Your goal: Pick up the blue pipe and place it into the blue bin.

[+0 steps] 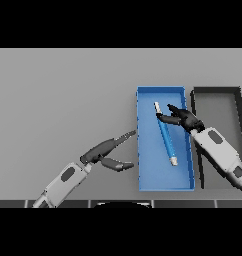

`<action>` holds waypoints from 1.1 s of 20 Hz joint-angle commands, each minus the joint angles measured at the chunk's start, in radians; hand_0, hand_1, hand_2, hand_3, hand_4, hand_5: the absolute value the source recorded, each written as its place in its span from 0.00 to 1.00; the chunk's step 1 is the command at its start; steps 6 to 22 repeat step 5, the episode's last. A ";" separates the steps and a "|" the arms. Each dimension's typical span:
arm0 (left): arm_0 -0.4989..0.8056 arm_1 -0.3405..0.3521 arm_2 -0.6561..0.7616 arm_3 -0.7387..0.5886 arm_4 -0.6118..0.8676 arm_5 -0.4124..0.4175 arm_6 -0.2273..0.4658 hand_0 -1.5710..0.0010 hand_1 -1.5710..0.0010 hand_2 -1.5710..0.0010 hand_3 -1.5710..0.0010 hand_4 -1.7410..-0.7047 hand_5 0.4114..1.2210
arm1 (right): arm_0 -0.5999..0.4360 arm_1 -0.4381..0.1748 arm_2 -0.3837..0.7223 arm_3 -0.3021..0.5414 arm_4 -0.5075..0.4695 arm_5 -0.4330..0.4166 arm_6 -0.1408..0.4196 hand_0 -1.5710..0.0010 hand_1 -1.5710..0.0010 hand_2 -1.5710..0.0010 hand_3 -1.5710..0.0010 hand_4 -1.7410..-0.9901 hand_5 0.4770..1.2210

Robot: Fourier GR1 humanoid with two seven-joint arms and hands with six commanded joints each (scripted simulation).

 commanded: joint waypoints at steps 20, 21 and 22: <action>-0.009 0.009 0.015 0.035 0.003 -0.013 -0.034 1.00 1.00 1.00 1.00 0.79 0.07 | 0.007 -0.001 -0.003 -0.005 -0.011 0.026 -0.021 0.99 0.99 0.99 1.00 0.82 0.27; -0.009 0.009 0.015 0.035 0.003 -0.013 -0.034 1.00 1.00 1.00 1.00 0.79 0.07 | 0.007 -0.001 -0.003 -0.005 -0.011 0.026 -0.021 0.99 0.99 0.99 1.00 0.82 0.27; -0.009 0.009 0.015 0.035 0.003 -0.013 -0.034 1.00 1.00 1.00 1.00 0.79 0.07 | 0.007 -0.001 -0.003 -0.005 -0.011 0.026 -0.021 0.99 0.99 0.99 1.00 0.82 0.27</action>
